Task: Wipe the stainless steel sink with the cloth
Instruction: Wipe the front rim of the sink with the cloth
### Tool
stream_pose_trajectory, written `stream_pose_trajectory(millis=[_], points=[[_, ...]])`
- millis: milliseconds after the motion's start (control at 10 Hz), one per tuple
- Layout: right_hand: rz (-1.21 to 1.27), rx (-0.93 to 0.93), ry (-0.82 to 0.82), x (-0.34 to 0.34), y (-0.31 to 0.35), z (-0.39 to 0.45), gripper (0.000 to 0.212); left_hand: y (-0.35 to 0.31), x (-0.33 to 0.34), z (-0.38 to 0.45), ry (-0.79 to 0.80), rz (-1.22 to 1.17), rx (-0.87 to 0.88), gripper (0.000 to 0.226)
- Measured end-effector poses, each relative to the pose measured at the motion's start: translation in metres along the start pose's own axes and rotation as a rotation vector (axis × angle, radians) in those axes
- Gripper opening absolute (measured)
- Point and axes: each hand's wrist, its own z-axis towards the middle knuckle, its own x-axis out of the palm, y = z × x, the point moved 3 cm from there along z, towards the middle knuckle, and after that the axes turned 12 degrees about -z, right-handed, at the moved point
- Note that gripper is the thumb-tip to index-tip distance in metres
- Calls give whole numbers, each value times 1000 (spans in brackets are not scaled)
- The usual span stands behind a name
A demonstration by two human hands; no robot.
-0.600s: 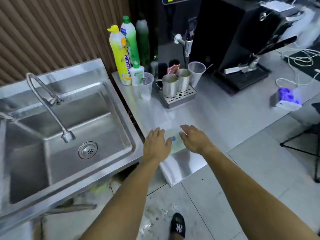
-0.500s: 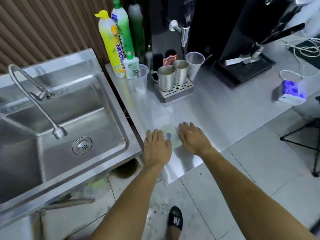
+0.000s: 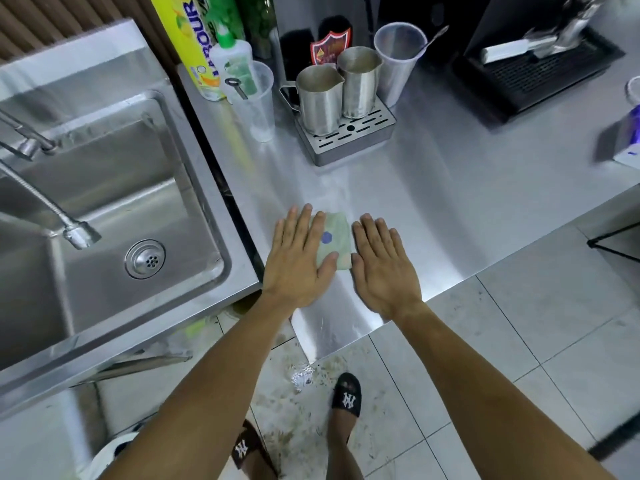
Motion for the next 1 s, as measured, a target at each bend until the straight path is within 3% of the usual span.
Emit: stream_pose_trajectory(millis=[600,800,1000], points=[[-14,10,-82,8,-1,0,59,-14,10,10,20,21,-76,79],[-13,5,-91,8,0,0,59,-22,13,12,-58,5,-128,79],[-13,6,-62,8,-1,-1,59,-12,9,19,-120,-64,-60,54]])
